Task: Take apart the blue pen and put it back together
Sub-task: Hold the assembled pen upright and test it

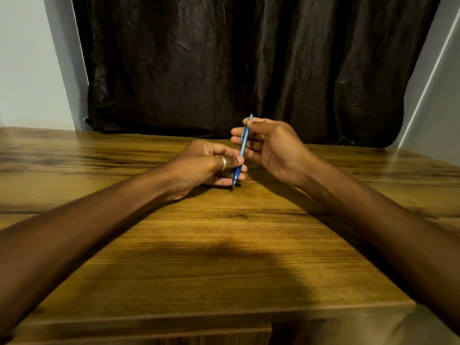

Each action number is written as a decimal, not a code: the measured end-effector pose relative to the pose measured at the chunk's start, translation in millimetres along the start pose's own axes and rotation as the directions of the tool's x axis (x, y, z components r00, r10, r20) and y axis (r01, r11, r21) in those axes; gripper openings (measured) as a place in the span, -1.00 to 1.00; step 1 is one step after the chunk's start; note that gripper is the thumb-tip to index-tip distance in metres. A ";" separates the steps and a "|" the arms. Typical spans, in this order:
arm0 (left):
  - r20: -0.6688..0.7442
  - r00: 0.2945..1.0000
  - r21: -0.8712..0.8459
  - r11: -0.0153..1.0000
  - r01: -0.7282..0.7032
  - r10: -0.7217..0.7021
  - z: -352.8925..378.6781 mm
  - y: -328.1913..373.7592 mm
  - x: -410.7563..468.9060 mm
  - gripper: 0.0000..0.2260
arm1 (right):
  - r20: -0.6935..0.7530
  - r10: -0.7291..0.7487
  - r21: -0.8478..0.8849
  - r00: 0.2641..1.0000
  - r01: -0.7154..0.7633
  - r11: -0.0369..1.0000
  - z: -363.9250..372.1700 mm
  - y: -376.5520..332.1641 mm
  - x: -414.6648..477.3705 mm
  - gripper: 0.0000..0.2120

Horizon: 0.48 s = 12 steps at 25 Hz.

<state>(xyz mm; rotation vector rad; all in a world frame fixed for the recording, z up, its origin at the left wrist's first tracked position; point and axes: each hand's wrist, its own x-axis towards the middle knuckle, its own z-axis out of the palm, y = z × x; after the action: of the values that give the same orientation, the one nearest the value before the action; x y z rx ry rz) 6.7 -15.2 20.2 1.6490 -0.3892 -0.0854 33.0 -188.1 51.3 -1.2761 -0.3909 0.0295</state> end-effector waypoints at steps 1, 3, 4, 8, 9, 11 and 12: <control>0.007 1.000 -0.011 1.000 0.029 -0.029 2.6 -0.6 0.5 -0.85 | -0.016 0.002 0.043 1.000 -0.002 0.999 6.0 0.3 -0.9 -0.84; 0.019 0.997 -0.050 0.996 0.079 -0.078 6.8 -0.5 0.9 -0.79 | -0.080 0.021 0.128 0.997 -0.011 0.992 20.4 0.3 -0.3 -0.85; 0.031 0.995 -0.075 0.992 0.099 -0.097 7.5 0.5 0.4 -0.70 | -0.117 0.039 0.173 0.992 -0.018 0.985 27.4 -0.9 1.2 -0.87; 0.205 0.965 -0.291 0.932 0.217 -0.161 1.4 5.4 -1.9 -0.12 | -0.174 0.083 0.303 0.981 -0.026 0.952 47.1 -11.9 11.5 -0.86; 0.239 0.958 -0.334 0.914 0.231 -0.155 -0.2 6.3 -2.8 -0.05 | -0.171 0.088 0.317 0.981 -0.030 0.948 50.5 -13.8 14.3 -0.84; 0.264 0.953 -0.360 0.902 0.239 -0.148 0.1 6.8 -4.0 0.01 | -0.168 0.120 0.313 0.978 -0.062 0.948 52.3 -14.8 18.0 -0.77; 0.266 0.952 -0.351 0.905 0.242 -0.151 1.0 6.6 -4.3 0.02 | -0.166 0.137 0.299 0.977 -0.082 0.951 51.6 -13.7 18.6 -0.73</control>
<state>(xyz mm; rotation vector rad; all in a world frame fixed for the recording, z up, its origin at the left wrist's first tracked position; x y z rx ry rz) 1.1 -15.3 25.8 1.2887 -0.3553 -0.4843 32.3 -140.1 81.2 -0.9974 -0.1472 0.0603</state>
